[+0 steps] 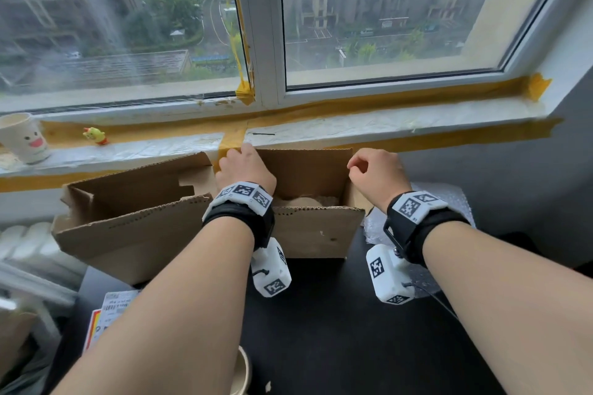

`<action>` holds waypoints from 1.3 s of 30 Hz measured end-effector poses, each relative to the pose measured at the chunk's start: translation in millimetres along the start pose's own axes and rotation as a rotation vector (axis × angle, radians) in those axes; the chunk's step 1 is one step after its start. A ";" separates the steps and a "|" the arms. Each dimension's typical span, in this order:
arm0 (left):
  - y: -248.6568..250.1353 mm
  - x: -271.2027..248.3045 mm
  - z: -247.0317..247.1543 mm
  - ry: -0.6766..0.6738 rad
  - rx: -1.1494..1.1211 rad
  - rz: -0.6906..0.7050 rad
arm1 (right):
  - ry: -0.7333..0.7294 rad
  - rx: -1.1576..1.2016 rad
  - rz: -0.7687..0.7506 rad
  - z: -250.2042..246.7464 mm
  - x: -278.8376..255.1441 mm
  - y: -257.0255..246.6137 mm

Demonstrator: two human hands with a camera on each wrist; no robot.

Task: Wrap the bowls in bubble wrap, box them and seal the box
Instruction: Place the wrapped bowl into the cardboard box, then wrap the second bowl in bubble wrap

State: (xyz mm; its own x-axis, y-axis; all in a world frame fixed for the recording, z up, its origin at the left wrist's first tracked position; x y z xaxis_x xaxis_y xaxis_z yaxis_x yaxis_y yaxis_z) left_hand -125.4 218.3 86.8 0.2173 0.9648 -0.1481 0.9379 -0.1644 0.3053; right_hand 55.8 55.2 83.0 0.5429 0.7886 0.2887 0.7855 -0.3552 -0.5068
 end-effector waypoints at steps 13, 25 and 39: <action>147.3 -96.5 66.9 -0.279 -0.357 0.397 | 0.009 -0.008 0.461 -35.3 -84.4 160.4; 179.0 -106.6 218.7 -0.472 0.060 0.277 | -0.217 0.005 0.627 -9.6 -132.9 256.2; 162.7 -89.6 237.8 -0.329 -0.111 0.161 | -0.298 0.179 0.481 41.0 -137.8 245.4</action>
State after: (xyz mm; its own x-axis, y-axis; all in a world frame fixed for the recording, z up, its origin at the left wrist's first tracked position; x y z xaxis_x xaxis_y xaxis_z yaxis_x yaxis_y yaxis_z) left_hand 71.9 56.3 -73.9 0.4518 0.8081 -0.3780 0.8535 -0.2682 0.4468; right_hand 161.5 -120.0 -114.5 0.6982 0.6764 -0.2346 0.3960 -0.6379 -0.6605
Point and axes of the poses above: each hand's wrist, its own x-axis towards the middle knuckle, its own z-axis out of the palm, y = z × x, the point moved 8 cm from there along x, towards the middle knuckle, and after that the axes turned 13 degrees about -z, right-handed, at the moved point
